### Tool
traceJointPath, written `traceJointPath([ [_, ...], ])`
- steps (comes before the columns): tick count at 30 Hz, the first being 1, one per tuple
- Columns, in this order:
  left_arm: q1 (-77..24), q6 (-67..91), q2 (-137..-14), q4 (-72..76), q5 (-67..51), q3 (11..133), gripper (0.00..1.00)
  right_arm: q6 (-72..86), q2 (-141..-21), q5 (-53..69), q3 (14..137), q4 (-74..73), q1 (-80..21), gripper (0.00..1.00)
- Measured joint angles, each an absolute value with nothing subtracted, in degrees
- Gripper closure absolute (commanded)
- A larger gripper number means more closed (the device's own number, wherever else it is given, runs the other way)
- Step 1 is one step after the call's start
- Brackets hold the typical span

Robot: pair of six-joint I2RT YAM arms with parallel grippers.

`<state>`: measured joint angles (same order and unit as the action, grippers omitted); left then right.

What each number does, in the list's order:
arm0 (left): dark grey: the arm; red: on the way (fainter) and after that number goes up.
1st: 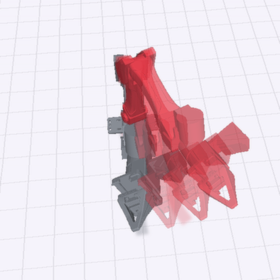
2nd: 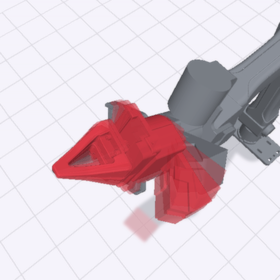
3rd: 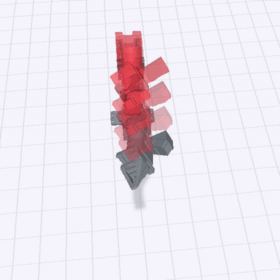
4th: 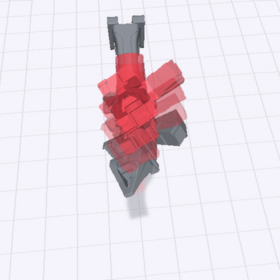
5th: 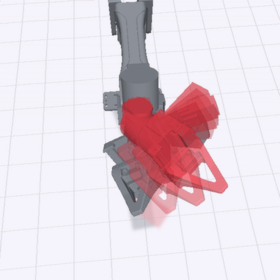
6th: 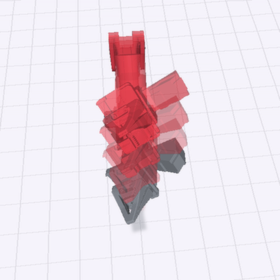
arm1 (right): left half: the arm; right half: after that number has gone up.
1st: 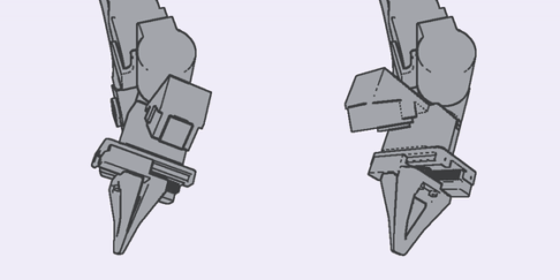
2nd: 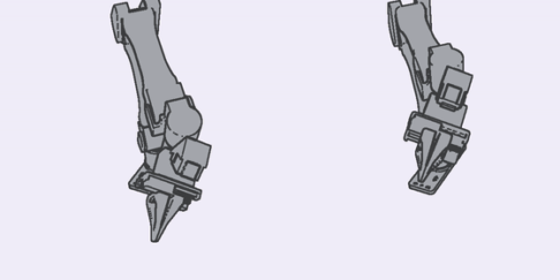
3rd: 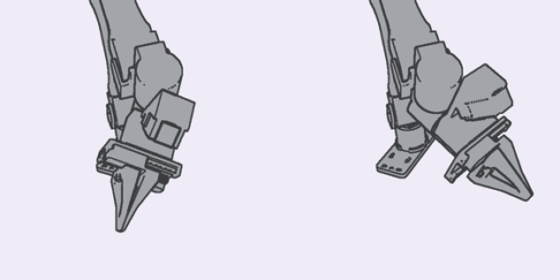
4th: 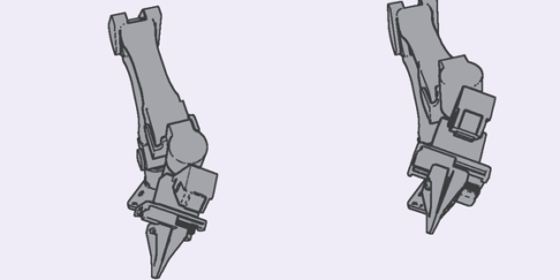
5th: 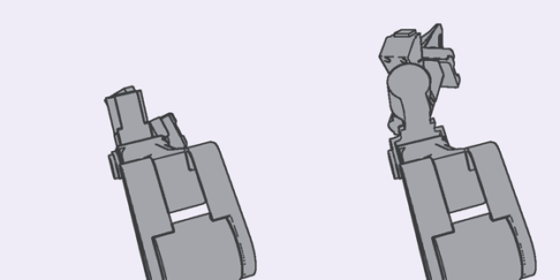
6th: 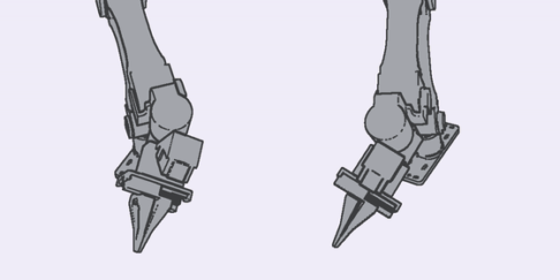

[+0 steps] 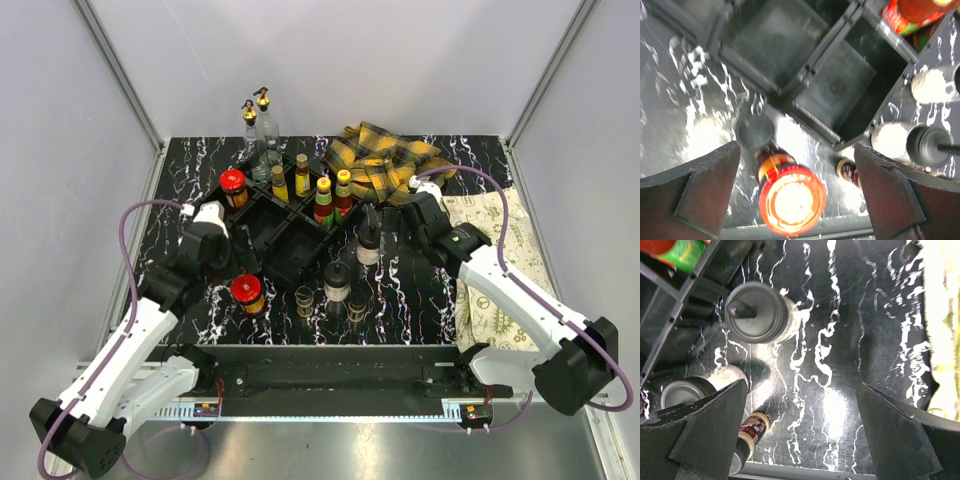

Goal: Organize the condiment bottles
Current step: Pick up the bottle from the center of the board.

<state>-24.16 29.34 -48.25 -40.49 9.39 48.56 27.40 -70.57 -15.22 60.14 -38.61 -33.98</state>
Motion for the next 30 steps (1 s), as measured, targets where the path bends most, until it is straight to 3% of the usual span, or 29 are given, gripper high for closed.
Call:
traceJointPath([
  [15,-32.2,35.7,-47.1,-44.1,11.9,42.5,0.01,26.9,-67.6,-16.0,60.1,-38.8,-32.2,0.0],
  [30,-40.2,41.0,-51.2,-47.1,19.6,41.6,0.13,27.1,-67.6,-15.9,59.1,-38.8,-31.9,0.0],
])
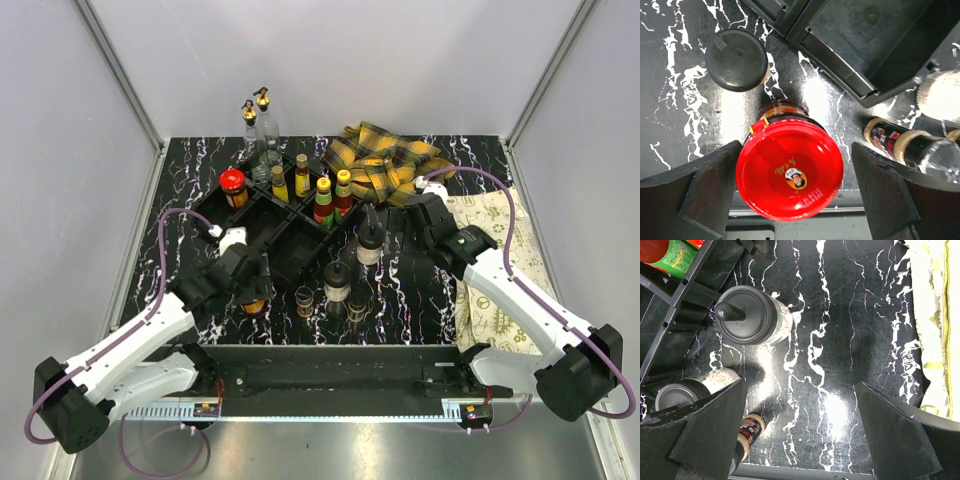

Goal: Organize the condiment bottles
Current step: Pick up the bottle from the center of the board.

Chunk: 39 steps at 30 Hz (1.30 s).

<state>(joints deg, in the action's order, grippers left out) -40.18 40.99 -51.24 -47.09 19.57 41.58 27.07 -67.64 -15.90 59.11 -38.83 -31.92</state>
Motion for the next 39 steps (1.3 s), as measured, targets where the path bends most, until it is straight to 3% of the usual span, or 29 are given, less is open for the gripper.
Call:
traceJointPath([
  [5,-40.8,41.5,-53.8,-47.5,21.5,41.6,0.36,27.3,-67.5,-15.8,58.6,-38.8,-31.8,0.0],
  [7,-41.0,41.7,-54.3,-47.3,21.8,41.6,0.51,27.4,-67.2,-15.8,58.3,-38.8,-31.8,0.0],
  [8,-41.3,41.4,-54.4,-47.2,22.2,41.7,0.7,27.4,-67.0,-15.8,58.1,-38.8,-31.8,0.0],
  [10,-41.8,41.2,-54.6,-47.1,22.7,41.7,0.85,27.5,-66.4,-15.8,57.6,-38.8,-31.7,0.0],
  [11,-42.0,41.2,-54.6,-47.1,22.8,41.7,0.97,27.5,-66.3,-15.8,57.5,-38.8,-31.7,0.0],
  [12,-42.2,41.2,-54.6,-47.1,22.9,41.7,1.0,27.5,-66.2,-15.8,57.5,-38.9,-31.7,0.0],
  [21,-42.5,39.0,-55.7,-51.0,23.0,45.2,1.0,27.5,-64.8,-15.8,57.5,-38.8,-31.5,0.0],
  [29,-42.0,34.5,-57.8,-55.0,27.3,60.0,1.0,27.5,-63.8,-15.8,56.5,-38.9,-31.0,0.0],
  [39,-32.9,28.5,-62.9,-55.6,28.9,75.4,1.0,27.5,-62.3,-15.8,55.9,-38.9,-30.1,0.0],
])
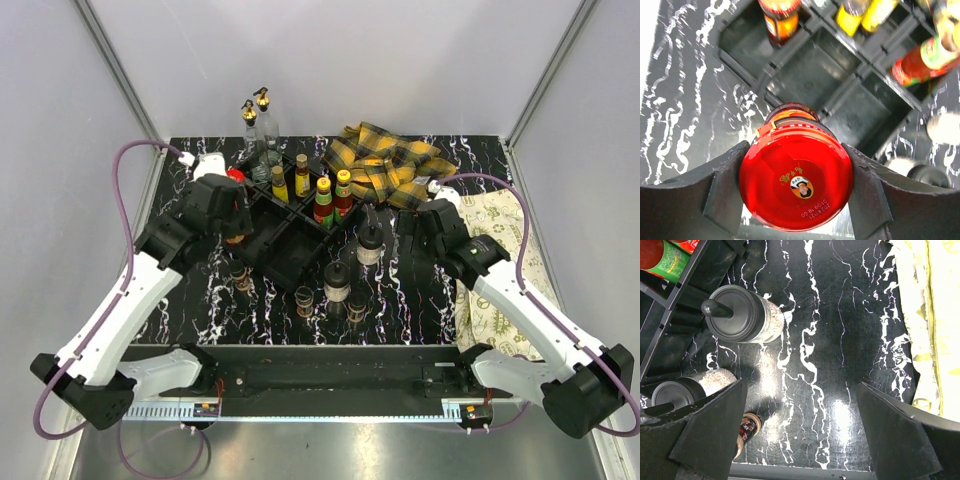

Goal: Organize the condiment bottles
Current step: Place the bottle in the storage box.

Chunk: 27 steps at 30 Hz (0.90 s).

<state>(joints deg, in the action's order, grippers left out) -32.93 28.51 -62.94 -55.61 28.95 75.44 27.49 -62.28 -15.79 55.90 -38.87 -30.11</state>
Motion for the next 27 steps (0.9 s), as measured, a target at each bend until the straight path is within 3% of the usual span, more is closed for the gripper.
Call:
traceJointPath([
  [9,-19.4,26.8,-67.3,-48.1,25.3,75.4,1.0,27.6,-62.7,-15.4,55.9,-38.9,-29.6,0.0],
  [27,-5.7,26.8,-86.1,-32.1,21.1,74.4,1.0,31.2,-64.2,-17.3,55.8,-38.2,-29.0,0.0],
])
